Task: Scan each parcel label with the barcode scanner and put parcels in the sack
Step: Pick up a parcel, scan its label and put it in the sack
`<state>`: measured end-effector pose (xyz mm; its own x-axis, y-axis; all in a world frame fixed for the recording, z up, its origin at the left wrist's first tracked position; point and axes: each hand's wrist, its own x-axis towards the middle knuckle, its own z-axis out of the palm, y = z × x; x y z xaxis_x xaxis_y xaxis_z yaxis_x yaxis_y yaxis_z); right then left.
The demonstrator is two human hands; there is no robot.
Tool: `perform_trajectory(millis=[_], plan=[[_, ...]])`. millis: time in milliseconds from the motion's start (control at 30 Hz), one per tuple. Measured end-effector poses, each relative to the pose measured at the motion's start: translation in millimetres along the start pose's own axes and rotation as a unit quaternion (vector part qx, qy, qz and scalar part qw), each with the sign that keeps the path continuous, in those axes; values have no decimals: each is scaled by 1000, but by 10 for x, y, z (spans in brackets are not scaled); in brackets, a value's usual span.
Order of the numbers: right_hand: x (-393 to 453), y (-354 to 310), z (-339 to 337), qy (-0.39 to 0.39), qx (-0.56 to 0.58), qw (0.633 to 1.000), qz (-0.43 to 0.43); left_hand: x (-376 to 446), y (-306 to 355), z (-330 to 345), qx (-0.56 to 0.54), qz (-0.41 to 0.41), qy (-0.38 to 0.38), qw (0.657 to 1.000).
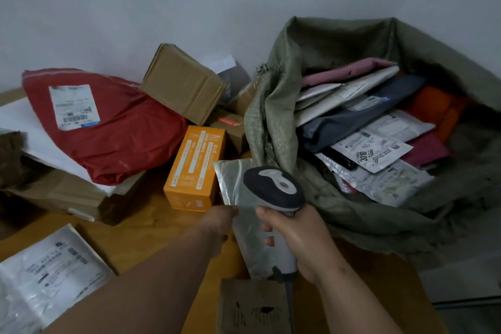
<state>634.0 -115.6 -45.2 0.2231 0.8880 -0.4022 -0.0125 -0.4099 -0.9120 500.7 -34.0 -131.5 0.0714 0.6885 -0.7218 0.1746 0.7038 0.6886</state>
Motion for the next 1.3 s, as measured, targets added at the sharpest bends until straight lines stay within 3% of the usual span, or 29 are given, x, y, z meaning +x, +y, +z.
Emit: perform_trajectory(millis=[300, 433, 533, 767, 967, 1167, 1300], plan=[[-218, -167, 150, 27, 0, 999, -21, -516, 532, -408, 41, 190, 92, 977], [-447, -245, 338, 44, 8, 998, -53, -955, 727, -787, 138, 321, 162, 923], [-639, -287, 611, 64, 20, 995, -69, -1363, 795, -1104, 175, 384, 172, 890], [-1078, -401, 1517, 77, 89, 987, -107, -2116, 792, -1853, 45, 397, 157, 903], [-1376, -397, 2147, 38, 110, 987, -107, -2522, 620, -2678, 24, 403, 211, 890], [-1476, -341, 2590, -18, 117, 988, -96, -2762, 469, -3205, 151, 399, 300, 853], [-1356, -263, 2674, -27, 127, 989, -73, -2630, 365, -3088, 278, 380, 272, 839]])
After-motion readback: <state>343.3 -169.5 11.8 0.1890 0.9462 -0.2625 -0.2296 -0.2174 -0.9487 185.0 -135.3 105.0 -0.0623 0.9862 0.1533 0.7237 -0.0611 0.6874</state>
